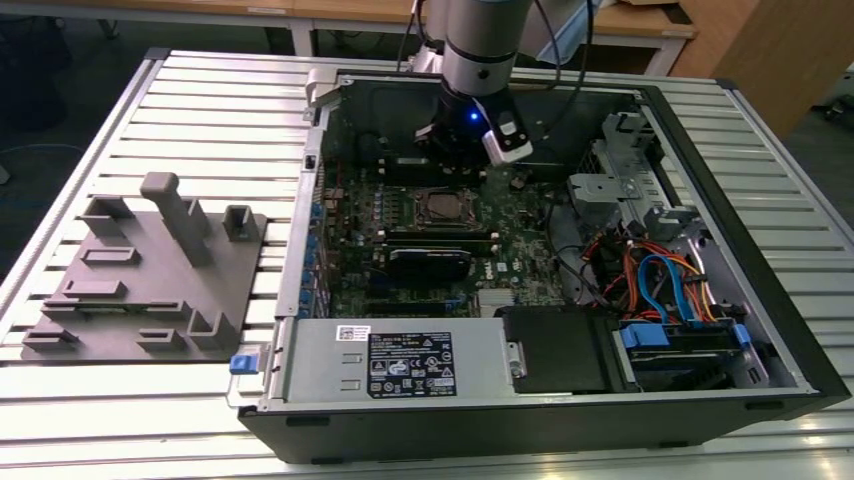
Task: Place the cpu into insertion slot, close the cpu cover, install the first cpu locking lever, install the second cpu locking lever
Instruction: 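Install the first cpu locking lever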
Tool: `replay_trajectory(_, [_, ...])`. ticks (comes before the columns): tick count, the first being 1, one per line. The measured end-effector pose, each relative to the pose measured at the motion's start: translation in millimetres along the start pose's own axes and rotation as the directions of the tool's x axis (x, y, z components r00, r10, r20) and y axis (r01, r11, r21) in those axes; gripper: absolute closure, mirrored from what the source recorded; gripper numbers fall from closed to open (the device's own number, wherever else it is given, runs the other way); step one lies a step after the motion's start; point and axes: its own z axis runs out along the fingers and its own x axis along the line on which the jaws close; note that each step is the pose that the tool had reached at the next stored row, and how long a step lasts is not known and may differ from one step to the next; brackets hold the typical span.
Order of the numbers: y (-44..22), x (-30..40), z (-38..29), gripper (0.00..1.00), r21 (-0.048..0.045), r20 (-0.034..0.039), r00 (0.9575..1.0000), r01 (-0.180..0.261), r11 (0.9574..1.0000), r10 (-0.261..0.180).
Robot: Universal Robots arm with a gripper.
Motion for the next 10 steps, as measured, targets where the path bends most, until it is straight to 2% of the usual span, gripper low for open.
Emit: replay_trajectory(10, [0.1, -1.0, -0.6, 0.9, 0.0005, 0.0, 1.0, 0.0, 1.0, 0.0])
